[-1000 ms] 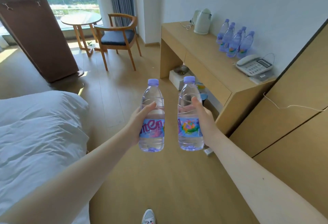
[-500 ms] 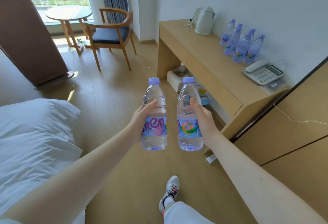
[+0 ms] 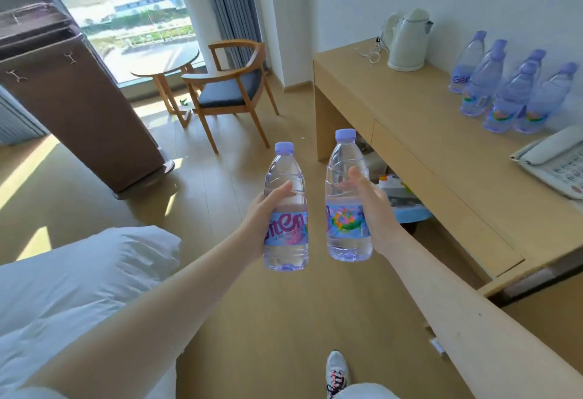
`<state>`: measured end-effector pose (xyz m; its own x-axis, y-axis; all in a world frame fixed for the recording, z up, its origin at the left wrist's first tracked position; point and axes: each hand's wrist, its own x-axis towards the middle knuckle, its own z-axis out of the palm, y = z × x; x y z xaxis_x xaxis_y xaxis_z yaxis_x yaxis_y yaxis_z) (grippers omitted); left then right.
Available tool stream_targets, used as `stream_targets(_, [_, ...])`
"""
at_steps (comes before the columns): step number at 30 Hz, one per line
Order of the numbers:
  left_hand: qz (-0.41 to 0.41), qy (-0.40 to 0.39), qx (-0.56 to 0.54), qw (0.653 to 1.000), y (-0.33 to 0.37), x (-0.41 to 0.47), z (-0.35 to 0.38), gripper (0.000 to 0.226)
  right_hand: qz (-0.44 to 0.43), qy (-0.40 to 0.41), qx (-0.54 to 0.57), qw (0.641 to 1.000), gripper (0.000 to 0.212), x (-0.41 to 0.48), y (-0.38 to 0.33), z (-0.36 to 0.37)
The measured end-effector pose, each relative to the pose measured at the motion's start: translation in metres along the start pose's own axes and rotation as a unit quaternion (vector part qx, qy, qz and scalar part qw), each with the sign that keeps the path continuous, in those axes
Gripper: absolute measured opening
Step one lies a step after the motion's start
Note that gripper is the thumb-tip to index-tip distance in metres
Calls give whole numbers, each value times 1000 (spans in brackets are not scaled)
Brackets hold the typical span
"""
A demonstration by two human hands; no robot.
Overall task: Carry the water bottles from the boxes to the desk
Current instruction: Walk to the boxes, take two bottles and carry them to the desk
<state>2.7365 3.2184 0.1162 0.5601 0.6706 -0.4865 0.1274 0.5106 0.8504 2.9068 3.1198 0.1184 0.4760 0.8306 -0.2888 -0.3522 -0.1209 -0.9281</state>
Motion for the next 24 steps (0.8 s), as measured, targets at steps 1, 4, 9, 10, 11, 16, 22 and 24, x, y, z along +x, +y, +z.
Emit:
stream_targets(1, [-1, 0, 4, 1000, 7, 11, 5, 70, -1, 2, 6, 1000, 56, 12, -5, -4])
stream_targets(4, [-13, 8, 14, 1000, 20, 43, 19, 83, -5, 9, 24, 1000, 57, 41, -16, -17])
stream_targets(9, [-28, -3, 13, 1000, 35, 89, 35, 93, 2, 26, 27, 999, 51, 81, -26, -32])
stream_targets(10, [-29, -9, 12, 999, 39, 99, 37, 92, 3, 30, 25, 999, 48, 87, -29, -34])
stream_targets(11, [-30, -16, 11, 999, 43, 108, 39, 90, 3, 35, 24, 999, 46, 95, -31, -36])
stream_targets(16, [-24, -45, 25, 998, 71, 157, 51, 81, 0, 63, 41, 997, 47, 130, -48, -46])
stream_targets(22, [-25, -105, 32, 994, 112, 236, 62, 67, -13, 117, 57, 991, 61, 191, -71, -53])
stream_targets(24, [-42, -121, 43, 991, 127, 267, 61, 68, -15, 126, 59, 990, 51, 215, -80, -50])
